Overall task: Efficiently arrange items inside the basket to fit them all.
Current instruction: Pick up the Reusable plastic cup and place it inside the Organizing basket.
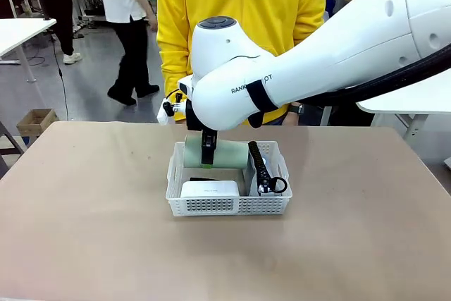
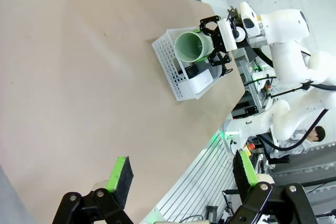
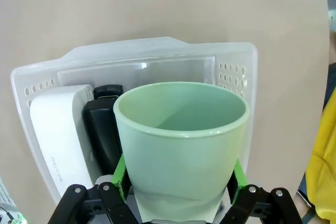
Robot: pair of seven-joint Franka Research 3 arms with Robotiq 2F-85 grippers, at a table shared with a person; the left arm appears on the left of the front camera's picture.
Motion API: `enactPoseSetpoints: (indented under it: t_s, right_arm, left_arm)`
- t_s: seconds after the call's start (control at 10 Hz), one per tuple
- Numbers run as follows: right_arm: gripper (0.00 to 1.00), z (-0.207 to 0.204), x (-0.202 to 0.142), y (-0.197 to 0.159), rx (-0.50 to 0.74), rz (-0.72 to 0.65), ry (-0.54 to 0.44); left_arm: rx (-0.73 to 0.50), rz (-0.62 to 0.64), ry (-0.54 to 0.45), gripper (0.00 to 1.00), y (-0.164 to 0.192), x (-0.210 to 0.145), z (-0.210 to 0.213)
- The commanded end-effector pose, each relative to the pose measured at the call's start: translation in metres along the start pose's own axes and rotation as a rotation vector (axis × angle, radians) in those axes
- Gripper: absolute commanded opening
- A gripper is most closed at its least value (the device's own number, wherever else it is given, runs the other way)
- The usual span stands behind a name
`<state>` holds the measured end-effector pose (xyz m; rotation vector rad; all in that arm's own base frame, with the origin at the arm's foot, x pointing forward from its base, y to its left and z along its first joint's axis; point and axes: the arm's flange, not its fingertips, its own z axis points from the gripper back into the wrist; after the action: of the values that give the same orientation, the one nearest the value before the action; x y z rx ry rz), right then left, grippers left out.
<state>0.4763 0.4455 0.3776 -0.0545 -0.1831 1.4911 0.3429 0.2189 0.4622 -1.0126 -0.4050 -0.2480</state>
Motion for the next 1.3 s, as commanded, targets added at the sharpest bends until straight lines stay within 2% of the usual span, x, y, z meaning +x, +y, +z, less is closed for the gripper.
enactPoseSetpoints:
  t_s: [0.0, 0.4, 1.0, 1.2]
  right_arm:
    - [0.88, 0.001, 0.006, -0.005, -0.013, 0.056, -0.04]
    - [0.88, -0.011, 0.016, -0.012, 0.026, 0.091, -0.047]
    - [0.88, -0.028, 0.024, -0.018, 0.074, 0.082, 0.0]
    - [1.0, -0.031, 0.023, -0.021, 0.098, 0.069, -0.011]
  left_arm:
    - [0.009, 0.001, 0.001, 1.0, -0.003, -0.001, -0.001]
    - [0.009, 0.001, 0.001, 1.0, -0.003, -0.001, -0.001]
    - [0.009, 0.001, 0.001, 1.0, -0.003, -0.001, -0.001]
    - [0.009, 0.001, 0.001, 1.0, -0.003, -0.001, -0.001]
